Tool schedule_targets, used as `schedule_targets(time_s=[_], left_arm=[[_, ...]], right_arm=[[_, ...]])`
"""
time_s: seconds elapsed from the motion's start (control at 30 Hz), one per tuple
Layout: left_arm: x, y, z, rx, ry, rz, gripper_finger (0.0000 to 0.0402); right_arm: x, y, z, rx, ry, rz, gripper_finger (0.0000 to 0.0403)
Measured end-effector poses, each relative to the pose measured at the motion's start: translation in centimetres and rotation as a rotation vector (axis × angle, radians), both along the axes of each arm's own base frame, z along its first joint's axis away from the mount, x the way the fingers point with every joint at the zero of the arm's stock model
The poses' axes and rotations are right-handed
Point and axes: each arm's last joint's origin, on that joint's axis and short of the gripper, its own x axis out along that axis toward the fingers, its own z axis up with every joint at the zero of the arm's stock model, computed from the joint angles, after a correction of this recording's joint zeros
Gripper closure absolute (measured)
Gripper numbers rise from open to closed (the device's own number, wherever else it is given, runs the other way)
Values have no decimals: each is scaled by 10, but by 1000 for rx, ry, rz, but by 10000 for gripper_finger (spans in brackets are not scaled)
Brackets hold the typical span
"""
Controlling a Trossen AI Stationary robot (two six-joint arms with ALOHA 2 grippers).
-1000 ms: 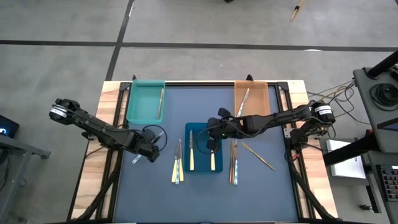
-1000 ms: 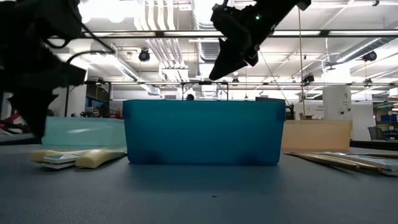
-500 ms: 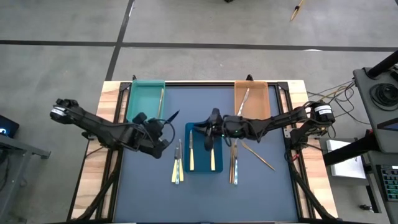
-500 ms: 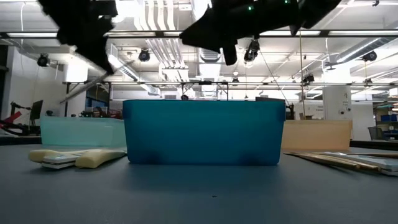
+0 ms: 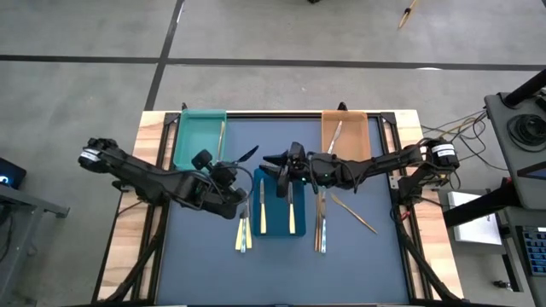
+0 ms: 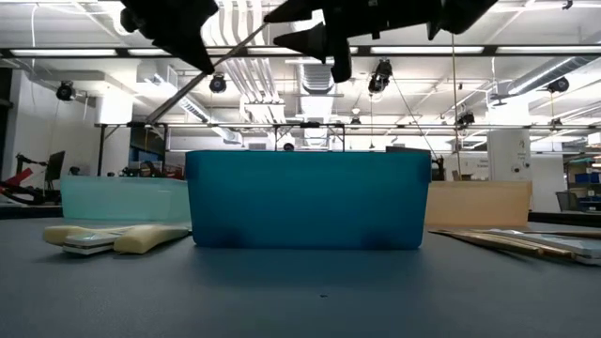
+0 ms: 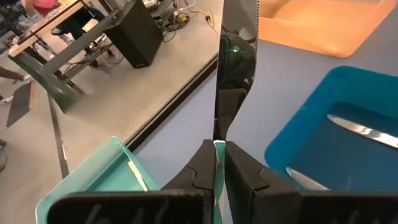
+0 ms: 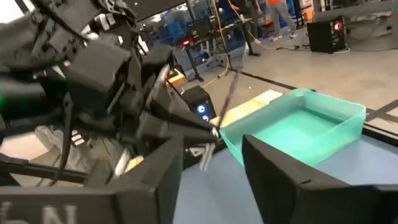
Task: Sort silverware by color (type)
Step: Put the left blue and white knife into the orange bin
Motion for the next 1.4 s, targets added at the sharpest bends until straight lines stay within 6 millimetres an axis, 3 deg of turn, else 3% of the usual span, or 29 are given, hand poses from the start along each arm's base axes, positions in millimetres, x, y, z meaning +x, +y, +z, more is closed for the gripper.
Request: schedule_targets(time_s=[0.2,0.53,0.67,0.93,1.4], left_arm=[[19,-7,-3,24,29,-6,402],[52,-16,-9,59,96,-28,401],[58,-18,-10,84,110,-26,401],[56,-14,-10,85,108,-13,401],[55,-13,-8,110,104,-6,337]], right_arm=[[2,-5,1,0,-7,-23,194],[11,-8,-11,-99,3,-34,196],[12,-8,-13,-108,2,-32,233],[14,-8,-16,-129,8,-27,382],[12,-10,-18,-153,65,-16,394]])
